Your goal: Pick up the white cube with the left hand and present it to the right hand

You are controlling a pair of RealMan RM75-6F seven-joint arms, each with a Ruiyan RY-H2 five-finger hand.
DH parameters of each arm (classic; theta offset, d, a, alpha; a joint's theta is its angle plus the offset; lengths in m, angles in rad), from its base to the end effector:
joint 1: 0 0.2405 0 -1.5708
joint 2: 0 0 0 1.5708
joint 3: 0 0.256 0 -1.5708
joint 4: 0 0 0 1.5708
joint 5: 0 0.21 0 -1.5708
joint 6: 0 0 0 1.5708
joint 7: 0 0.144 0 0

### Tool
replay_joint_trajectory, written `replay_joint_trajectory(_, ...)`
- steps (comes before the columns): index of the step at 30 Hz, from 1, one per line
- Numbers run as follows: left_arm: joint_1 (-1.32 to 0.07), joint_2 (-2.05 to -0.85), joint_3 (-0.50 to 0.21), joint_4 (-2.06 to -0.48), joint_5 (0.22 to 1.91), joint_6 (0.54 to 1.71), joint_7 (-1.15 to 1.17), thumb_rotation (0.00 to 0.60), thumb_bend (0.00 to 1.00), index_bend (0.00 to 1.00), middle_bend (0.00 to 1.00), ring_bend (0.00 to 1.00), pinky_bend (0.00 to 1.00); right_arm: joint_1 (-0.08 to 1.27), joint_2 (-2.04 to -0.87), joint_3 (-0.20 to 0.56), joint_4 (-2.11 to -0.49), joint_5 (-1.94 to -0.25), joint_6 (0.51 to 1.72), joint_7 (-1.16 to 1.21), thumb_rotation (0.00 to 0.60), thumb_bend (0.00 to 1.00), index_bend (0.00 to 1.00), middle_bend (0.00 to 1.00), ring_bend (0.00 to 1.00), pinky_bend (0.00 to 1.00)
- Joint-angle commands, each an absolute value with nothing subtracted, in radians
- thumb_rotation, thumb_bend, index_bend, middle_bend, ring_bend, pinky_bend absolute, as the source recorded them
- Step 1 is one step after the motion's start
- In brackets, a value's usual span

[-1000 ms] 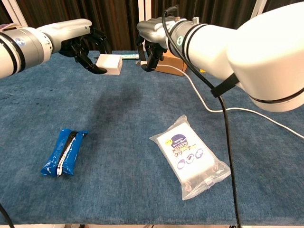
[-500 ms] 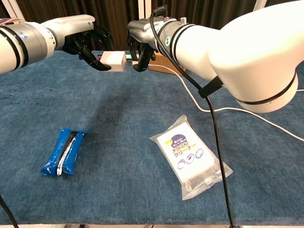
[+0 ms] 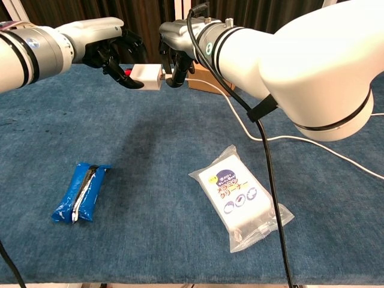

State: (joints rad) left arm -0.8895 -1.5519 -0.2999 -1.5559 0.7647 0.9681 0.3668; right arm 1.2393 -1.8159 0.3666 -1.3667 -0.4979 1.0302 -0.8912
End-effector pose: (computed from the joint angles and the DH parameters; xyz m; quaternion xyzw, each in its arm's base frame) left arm -0.0933 0.3758 -0.0060 -0.6721 -0.4742 -0.4057 0.3986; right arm 0.0236 -0.3829 -0.0729 0.7658 -0.3219 0.3361 0.4439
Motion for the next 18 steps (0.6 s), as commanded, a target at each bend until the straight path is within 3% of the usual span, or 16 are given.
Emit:
replay_joint_trajectory(1, -0.892, -1.552, -0.301, -1.558, 0.763, 0.97, 0.367, 0.6, 0.37, 0.61, 0.54, 0.78, 1.0, 1.241, -1.816, 0.366, -1.366, -0.497, 1.031, -0.89, 0.6, 0.77, 0.64, 0.62, 0.54, 0.4)
replay_joint_trajectory(18, -0.924, -1.554, -0.286, -1.559, 0.732, 0.981, 0.42, 0.6, 0.37, 0.61, 0.54, 0.78, 1.0, 1.26, -1.831, 0.372, -1.35, -0.475, 1.042, -0.892, 0.6, 0.77, 0.64, 0.62, 0.55, 0.41)
